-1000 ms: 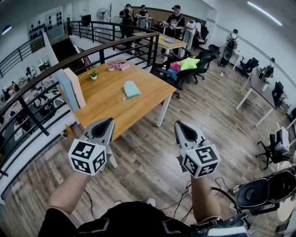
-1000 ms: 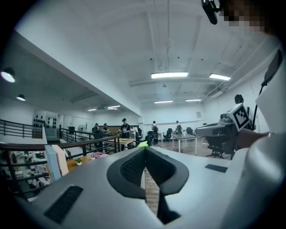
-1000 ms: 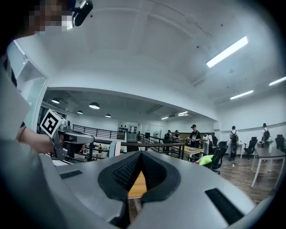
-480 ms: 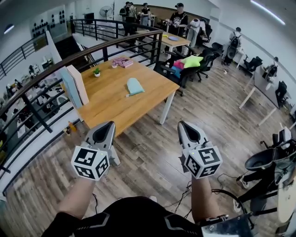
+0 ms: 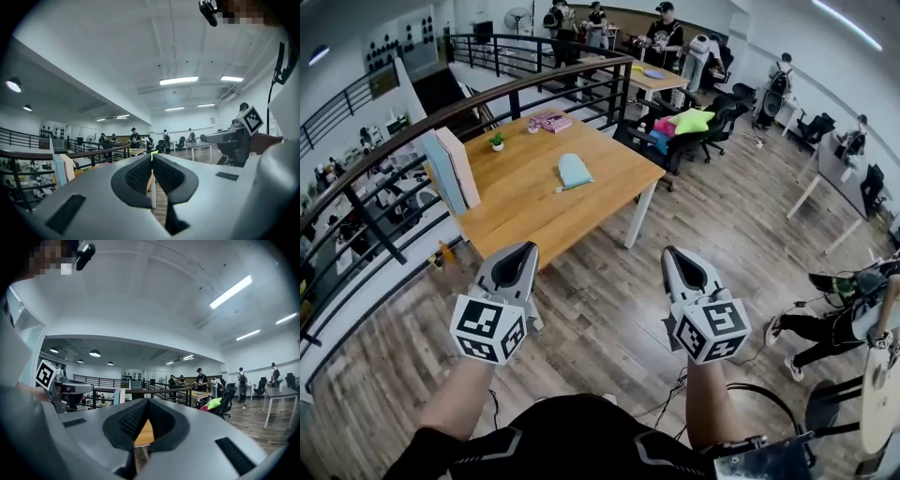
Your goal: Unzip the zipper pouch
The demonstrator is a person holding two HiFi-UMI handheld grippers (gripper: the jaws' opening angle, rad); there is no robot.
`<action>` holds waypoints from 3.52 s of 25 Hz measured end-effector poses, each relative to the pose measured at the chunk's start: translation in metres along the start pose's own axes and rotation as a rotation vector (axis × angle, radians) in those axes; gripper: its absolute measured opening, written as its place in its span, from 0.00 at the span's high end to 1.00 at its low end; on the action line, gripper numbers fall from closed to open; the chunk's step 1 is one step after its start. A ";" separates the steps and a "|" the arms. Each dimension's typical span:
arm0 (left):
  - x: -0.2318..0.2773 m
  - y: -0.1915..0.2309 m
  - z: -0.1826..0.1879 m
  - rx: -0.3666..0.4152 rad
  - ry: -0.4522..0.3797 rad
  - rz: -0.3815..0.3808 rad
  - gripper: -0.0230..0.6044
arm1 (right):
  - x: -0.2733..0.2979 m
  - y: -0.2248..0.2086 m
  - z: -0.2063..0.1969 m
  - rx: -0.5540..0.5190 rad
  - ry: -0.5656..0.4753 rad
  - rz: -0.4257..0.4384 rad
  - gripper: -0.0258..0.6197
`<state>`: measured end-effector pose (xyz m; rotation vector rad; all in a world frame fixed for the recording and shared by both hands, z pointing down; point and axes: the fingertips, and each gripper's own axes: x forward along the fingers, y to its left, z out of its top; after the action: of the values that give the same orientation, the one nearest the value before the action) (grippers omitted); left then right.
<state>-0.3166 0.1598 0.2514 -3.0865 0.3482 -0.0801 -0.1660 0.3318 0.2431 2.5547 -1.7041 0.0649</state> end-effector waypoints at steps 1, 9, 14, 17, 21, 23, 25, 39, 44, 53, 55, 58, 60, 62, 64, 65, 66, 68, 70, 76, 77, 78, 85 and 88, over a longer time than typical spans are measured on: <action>0.000 0.000 0.000 0.001 -0.001 0.005 0.91 | 0.000 0.000 -0.001 0.000 0.001 0.002 0.95; 0.007 -0.008 -0.008 0.002 -0.002 0.027 0.91 | 0.001 -0.006 -0.006 -0.009 -0.016 0.043 0.87; 0.013 -0.021 -0.005 -0.011 -0.021 0.016 0.78 | -0.003 -0.021 -0.006 0.005 -0.020 0.057 0.70; 0.020 -0.028 -0.006 -0.005 -0.011 0.009 0.65 | -0.004 -0.032 -0.009 0.016 -0.020 0.061 0.65; 0.033 -0.039 -0.010 0.013 0.003 -0.002 0.56 | -0.003 -0.042 -0.011 0.023 -0.024 0.072 0.55; 0.041 -0.046 -0.010 0.014 -0.001 -0.004 0.56 | -0.004 -0.050 -0.012 0.021 -0.023 0.076 0.52; 0.049 -0.052 -0.010 0.011 -0.003 -0.001 0.56 | -0.007 -0.060 -0.014 0.021 -0.024 0.077 0.52; 0.098 -0.056 -0.027 0.029 0.028 0.035 0.56 | 0.016 -0.113 -0.033 0.022 -0.007 0.105 0.48; 0.143 -0.027 -0.038 0.003 0.012 0.025 0.56 | 0.062 -0.127 -0.041 0.011 0.024 0.095 0.49; 0.235 0.081 -0.027 0.021 -0.016 0.024 0.56 | 0.197 -0.134 -0.022 -0.021 0.042 0.106 0.49; 0.250 0.104 -0.026 0.017 -0.008 0.021 0.56 | 0.227 -0.133 -0.018 -0.012 0.038 0.113 0.49; 0.265 0.131 -0.031 0.004 0.003 0.021 0.56 | 0.262 -0.126 -0.020 -0.004 0.065 0.133 0.49; 0.274 0.148 -0.036 -0.003 0.001 0.022 0.56 | 0.284 -0.122 -0.023 -0.018 0.080 0.145 0.49; 0.285 0.164 -0.042 0.005 0.006 0.017 0.56 | 0.305 -0.121 -0.025 -0.019 0.085 0.144 0.49; 0.295 0.177 -0.045 0.020 0.014 0.012 0.56 | 0.325 -0.122 -0.024 -0.016 0.089 0.139 0.49; 0.299 0.183 -0.046 0.021 0.014 0.012 0.56 | 0.335 -0.122 -0.024 -0.017 0.092 0.138 0.50; 0.303 0.191 -0.046 0.017 0.010 0.013 0.56 | 0.344 -0.122 -0.023 -0.018 0.093 0.137 0.50; 0.310 0.207 -0.047 0.006 0.002 0.019 0.56 | 0.361 -0.120 -0.021 -0.024 0.091 0.142 0.50; 0.317 0.220 -0.050 -0.005 0.001 0.026 0.56 | 0.377 -0.118 -0.022 -0.029 0.095 0.152 0.50; 0.334 0.239 -0.053 -0.030 0.006 0.039 0.56 | 0.413 -0.123 -0.022 -0.030 0.099 0.187 0.50; 0.338 0.242 -0.053 -0.030 0.005 0.047 0.56 | 0.419 -0.126 -0.021 -0.030 0.097 0.195 0.50; 0.341 0.244 -0.053 -0.031 0.004 0.056 0.56 | 0.425 -0.129 -0.021 -0.031 0.095 0.205 0.50; 0.368 0.258 -0.058 -0.030 0.027 0.166 0.56 | 0.478 -0.152 -0.028 -0.027 0.083 0.327 0.50; 0.385 0.265 -0.058 -0.022 0.045 0.239 0.56 | 0.510 -0.166 -0.029 -0.029 0.080 0.407 0.50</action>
<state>-0.0033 -0.1862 0.3170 -3.0403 0.7211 -0.1392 0.1828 -0.0715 0.3043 2.1138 -2.1422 0.1590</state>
